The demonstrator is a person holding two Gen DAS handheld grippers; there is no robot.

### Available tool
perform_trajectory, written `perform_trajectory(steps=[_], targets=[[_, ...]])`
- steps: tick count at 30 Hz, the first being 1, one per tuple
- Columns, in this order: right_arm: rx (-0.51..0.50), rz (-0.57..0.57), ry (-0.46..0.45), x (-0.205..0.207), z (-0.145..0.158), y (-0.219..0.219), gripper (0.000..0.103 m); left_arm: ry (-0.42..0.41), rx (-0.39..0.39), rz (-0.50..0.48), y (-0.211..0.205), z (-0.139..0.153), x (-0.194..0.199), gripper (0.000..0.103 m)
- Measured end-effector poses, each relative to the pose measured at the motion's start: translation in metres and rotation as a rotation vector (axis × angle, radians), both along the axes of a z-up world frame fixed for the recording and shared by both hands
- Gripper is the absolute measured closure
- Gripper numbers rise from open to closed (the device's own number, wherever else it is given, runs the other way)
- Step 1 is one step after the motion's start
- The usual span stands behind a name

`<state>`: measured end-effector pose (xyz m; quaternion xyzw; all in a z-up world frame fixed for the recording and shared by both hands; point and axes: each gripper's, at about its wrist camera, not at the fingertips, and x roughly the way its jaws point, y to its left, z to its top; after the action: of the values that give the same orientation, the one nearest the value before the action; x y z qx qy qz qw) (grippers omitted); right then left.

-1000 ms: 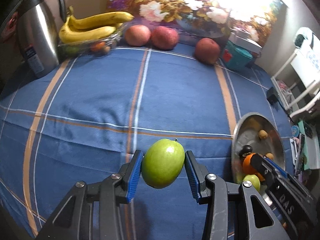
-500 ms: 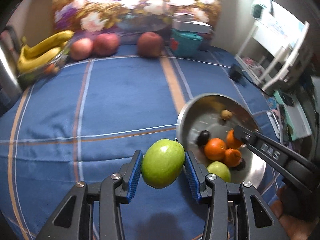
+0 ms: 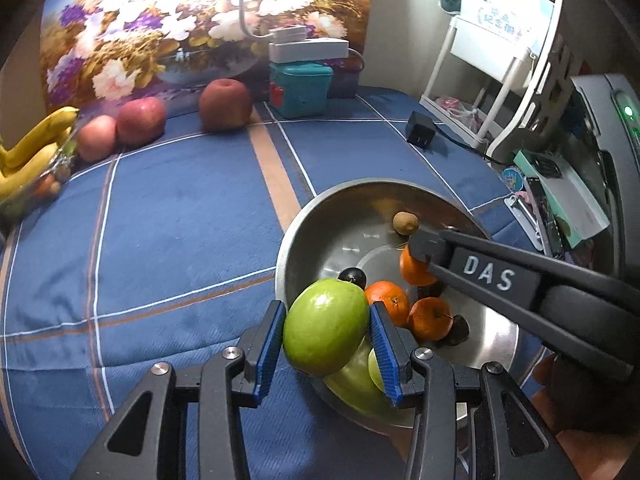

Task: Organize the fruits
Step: 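Open the left tool releasing the pear while the right tool releases the mandarin into the bowl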

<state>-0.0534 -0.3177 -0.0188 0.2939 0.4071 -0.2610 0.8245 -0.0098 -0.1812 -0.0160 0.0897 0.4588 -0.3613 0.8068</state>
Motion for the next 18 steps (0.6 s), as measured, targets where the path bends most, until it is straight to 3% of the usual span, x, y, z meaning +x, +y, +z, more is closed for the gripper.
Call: perform_trajectory(steps=[18], targets=[[0.026,0.021,0.015,0.008,-0.01,-0.003,0.068,-0.004,0.054,-0.035,-0.013,-0.013,-0.006,0.057]])
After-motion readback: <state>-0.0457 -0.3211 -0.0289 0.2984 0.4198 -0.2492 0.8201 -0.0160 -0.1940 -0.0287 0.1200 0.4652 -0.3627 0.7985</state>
